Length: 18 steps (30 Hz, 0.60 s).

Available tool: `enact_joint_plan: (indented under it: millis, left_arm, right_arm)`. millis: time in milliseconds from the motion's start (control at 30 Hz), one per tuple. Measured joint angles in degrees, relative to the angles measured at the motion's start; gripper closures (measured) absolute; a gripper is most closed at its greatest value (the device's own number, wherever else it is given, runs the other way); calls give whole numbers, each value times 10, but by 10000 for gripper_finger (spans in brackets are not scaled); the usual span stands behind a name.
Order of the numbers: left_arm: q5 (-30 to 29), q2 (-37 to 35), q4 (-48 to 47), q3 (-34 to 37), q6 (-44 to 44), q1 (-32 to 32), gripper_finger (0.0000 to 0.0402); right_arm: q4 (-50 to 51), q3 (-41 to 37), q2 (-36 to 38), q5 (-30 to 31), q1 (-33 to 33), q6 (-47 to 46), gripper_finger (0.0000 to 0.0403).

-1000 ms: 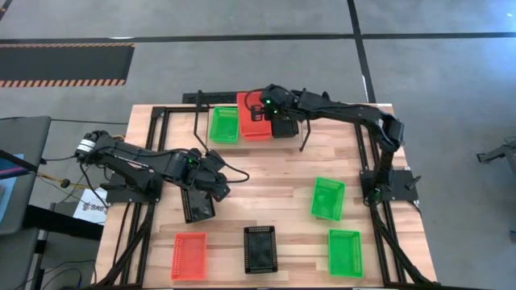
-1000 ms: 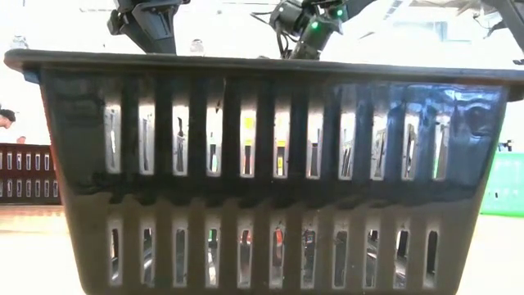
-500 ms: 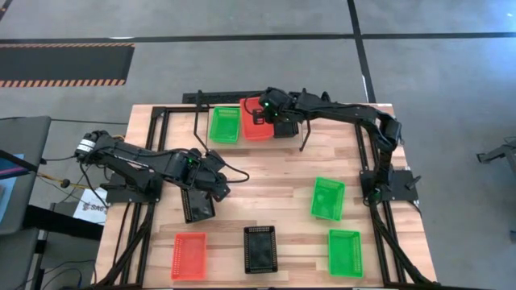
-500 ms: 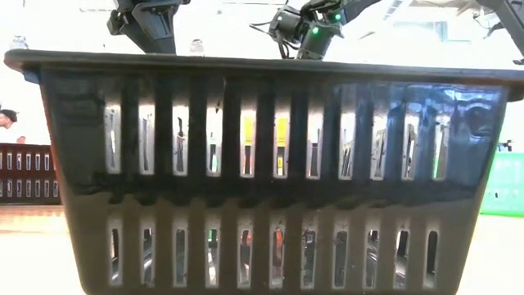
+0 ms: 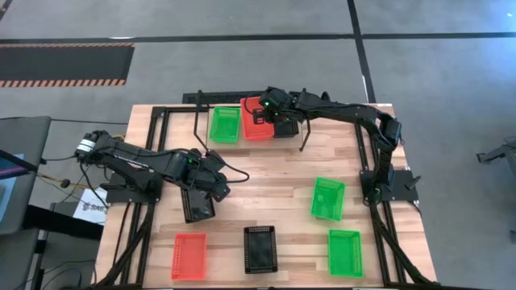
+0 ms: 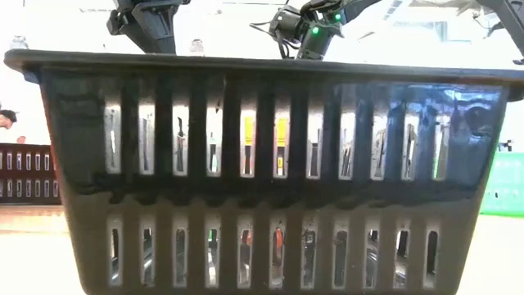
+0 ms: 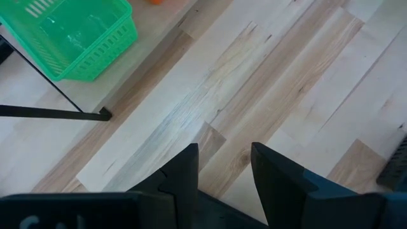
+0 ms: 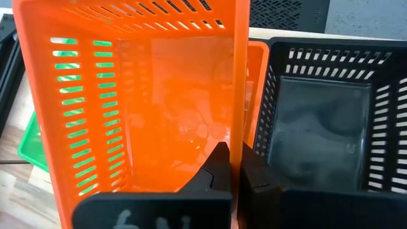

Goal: Stack baskets on shelf by color
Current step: Stack the top orange bin on top of the orange bin on the shelf

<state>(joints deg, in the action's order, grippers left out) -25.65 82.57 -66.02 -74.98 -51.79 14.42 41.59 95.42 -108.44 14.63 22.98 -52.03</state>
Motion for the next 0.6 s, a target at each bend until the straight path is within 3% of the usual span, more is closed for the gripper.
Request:
enact_joint_plan:
  millis: [600]
  left_arm:
    - [-1, 0, 0, 0, -14, 0, 269]
  right_arm:
    - [-5, 0, 0, 2, 1, 0, 398]
